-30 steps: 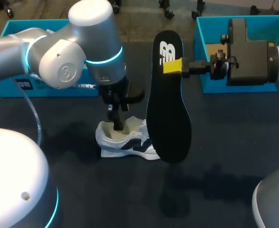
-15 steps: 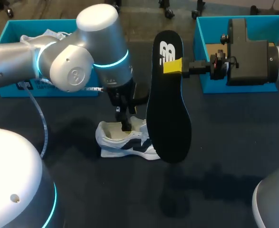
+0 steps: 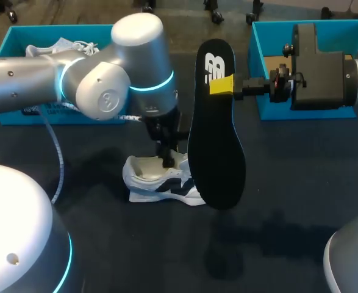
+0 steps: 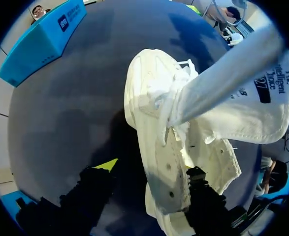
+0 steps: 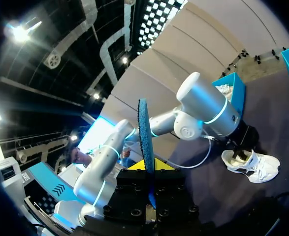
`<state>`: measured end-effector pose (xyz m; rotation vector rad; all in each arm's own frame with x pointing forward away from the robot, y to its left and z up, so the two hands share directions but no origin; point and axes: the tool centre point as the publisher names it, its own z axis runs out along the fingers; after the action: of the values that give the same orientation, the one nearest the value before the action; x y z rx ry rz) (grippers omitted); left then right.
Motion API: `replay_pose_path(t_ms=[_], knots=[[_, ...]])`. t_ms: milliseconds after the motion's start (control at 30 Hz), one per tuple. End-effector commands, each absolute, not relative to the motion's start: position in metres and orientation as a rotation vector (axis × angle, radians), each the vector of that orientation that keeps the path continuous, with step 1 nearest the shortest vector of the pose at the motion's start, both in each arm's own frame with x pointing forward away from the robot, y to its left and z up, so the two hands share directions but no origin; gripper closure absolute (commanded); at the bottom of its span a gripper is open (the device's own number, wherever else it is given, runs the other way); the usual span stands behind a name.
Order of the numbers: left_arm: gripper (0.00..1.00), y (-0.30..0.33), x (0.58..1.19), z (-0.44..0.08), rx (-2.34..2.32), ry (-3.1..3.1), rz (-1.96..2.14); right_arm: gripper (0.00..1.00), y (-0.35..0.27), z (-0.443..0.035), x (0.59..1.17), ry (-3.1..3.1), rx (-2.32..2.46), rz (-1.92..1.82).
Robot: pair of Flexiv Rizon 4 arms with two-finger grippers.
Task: Take the shoe out of the shoebox, open the shoe tongue, remove and reinsert the insole, then place the shoe into the shoebox
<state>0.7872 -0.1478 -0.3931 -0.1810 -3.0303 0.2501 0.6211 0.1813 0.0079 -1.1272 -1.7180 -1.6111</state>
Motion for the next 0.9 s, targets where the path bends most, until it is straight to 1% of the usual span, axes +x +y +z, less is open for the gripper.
replay_pose_path(t_ms=[33,300,533,900], knots=[[1.0,-0.15,0.787,-0.399,-0.185,-3.019,0.241,1.0,0.184,0.007,0.62,-1.716,-1.131,-1.613],[1.0,-0.139,0.783,-0.395,-0.168,-3.001,0.248,1.0,0.184,0.007,0.62,-1.716,-1.131,-1.613],[1.0,-0.132,0.785,-0.384,-0.291,-2.927,0.241,1.0,0.184,0.007,0.62,-1.716,-1.131,-1.613],[1.0,-0.131,0.792,-0.362,-0.835,-2.652,0.116,1.0,0.184,0.007,0.62,-1.716,-1.131,-1.613]])
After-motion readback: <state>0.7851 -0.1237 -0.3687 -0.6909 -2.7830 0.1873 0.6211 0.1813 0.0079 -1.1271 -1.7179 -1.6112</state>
